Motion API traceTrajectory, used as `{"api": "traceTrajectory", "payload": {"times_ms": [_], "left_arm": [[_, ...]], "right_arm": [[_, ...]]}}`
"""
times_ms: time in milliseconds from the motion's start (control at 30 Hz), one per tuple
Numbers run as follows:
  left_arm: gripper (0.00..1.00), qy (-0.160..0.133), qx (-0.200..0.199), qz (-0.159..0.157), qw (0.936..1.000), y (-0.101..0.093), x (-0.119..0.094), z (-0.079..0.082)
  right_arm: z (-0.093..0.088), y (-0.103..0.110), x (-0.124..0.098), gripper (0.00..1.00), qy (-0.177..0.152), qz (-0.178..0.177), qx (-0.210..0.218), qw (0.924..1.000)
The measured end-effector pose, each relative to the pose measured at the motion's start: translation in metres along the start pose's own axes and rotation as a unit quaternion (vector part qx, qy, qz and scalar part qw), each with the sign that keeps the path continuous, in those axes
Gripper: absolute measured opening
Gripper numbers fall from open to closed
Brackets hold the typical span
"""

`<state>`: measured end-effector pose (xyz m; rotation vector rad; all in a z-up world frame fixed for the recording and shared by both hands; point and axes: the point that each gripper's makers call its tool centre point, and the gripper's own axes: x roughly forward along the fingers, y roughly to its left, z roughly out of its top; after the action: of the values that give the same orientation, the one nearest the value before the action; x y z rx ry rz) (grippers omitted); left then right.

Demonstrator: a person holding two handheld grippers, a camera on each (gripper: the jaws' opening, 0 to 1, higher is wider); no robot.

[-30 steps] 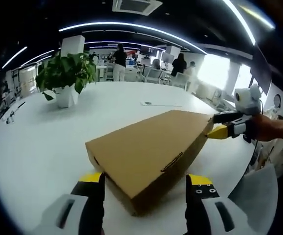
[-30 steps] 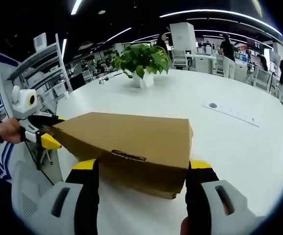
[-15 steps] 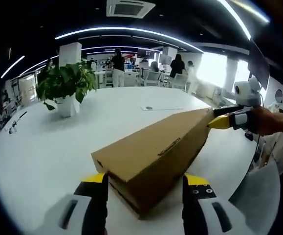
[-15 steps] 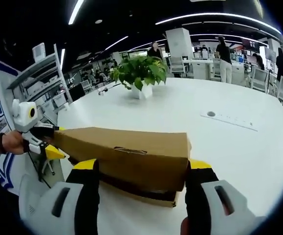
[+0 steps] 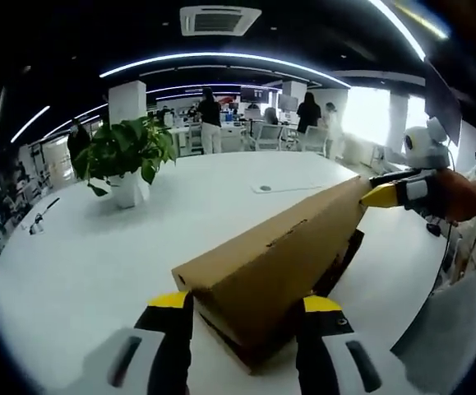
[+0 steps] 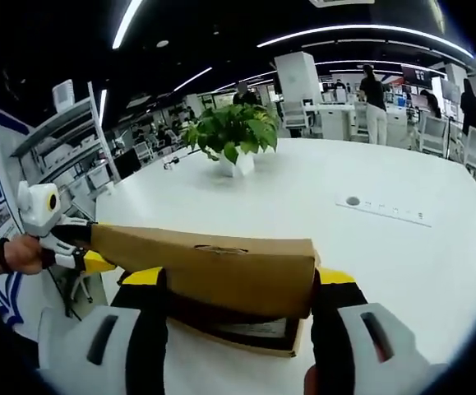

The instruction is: Operate the shoe box by opening the lid, removing the specified soft item, and placing it in the target area until the item is outside and the box remains undamaged.

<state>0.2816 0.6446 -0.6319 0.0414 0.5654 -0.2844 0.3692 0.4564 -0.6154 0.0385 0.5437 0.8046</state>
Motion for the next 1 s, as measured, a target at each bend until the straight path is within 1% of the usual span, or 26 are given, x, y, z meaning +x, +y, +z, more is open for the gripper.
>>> {"api": "traceTrajectory", "payload": {"times_ms": [100, 233, 333, 567, 700, 767, 1000], "left_arm": [[0.47, -0.007, 0.001, 0.009, 0.9999, 0.004, -0.001, 0.005], [0.42, -0.019, -0.001, 0.020, 0.9996, 0.010, -0.002, 0.013], [0.38, -0.025, -0.005, 0.031, 0.9992, 0.016, -0.002, 0.017], [0.25, -0.037, -0.010, 0.059, 0.9975, 0.030, -0.003, 0.027], [0.16, -0.048, -0.013, 0.085, 0.9951, 0.041, -0.004, 0.034], [0.15, -0.052, -0.020, 0.087, 0.9946, 0.044, -0.004, 0.037], [0.11, -0.054, -0.018, 0.106, 0.9927, 0.052, -0.002, 0.045]], "right_arm": [[0.006, -0.001, -0.001, 0.66, -0.007, 0.000, 0.006, 1.0000], [0.018, -0.001, 0.000, 0.66, -0.017, -0.001, 0.005, 0.9998], [0.023, -0.002, 0.002, 0.65, -0.021, -0.001, 0.003, 0.9998], [0.038, -0.003, 0.004, 0.64, -0.030, -0.001, 0.006, 0.9995], [0.045, -0.004, 0.006, 0.64, -0.037, 0.000, 0.009, 0.9993], [0.048, -0.004, 0.008, 0.64, -0.040, 0.001, 0.009, 0.9992], [0.058, -0.006, 0.013, 0.63, -0.049, 0.004, 0.015, 0.9987]]}}
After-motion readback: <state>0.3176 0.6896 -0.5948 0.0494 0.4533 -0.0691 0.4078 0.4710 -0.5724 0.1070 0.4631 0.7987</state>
